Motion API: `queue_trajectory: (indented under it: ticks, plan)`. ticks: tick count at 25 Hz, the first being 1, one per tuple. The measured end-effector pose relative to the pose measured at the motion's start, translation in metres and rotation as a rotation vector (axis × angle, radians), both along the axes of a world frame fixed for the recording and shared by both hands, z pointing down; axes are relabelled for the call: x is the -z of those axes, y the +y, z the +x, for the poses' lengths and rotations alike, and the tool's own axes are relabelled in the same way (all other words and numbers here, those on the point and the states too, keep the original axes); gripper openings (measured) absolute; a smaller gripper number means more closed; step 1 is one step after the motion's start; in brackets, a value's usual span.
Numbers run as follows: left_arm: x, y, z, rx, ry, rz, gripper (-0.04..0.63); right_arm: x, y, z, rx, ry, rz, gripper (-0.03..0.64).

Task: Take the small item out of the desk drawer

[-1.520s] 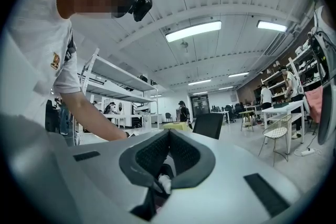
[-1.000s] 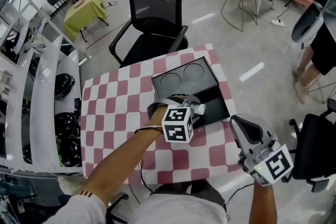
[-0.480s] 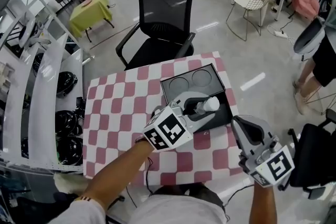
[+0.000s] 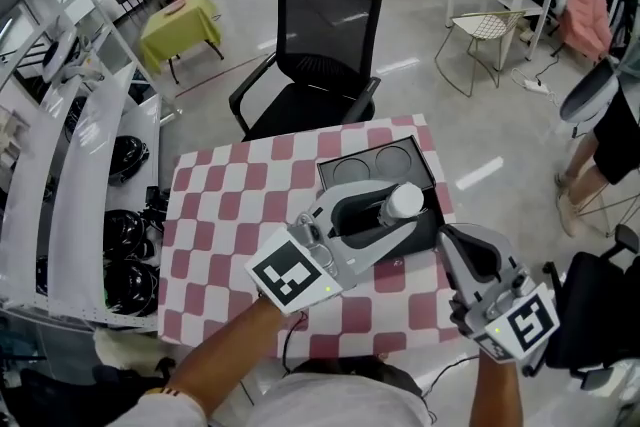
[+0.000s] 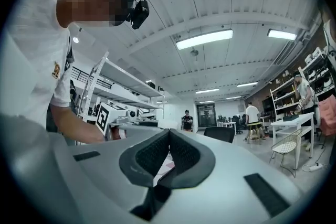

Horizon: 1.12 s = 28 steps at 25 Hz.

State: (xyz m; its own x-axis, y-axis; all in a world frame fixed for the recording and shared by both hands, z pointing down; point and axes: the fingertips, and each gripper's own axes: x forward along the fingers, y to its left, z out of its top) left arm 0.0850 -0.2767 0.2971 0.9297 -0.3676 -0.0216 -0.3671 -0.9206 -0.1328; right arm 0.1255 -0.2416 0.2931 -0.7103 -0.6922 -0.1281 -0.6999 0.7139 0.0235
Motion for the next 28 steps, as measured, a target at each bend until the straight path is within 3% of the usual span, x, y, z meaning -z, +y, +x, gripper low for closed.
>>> queue_trajectory:
  ticks: [11,28]
  plan:
    - [0.023,0.021,-0.015,0.027,0.160,-0.013,0.181,0.011,0.007,-0.012,0.004,-0.030,0.024,0.012]
    - [0.022,0.037,-0.026,0.036,0.203,-0.011,0.181,0.016,0.017,-0.017,-0.003,-0.056,0.048,0.012]
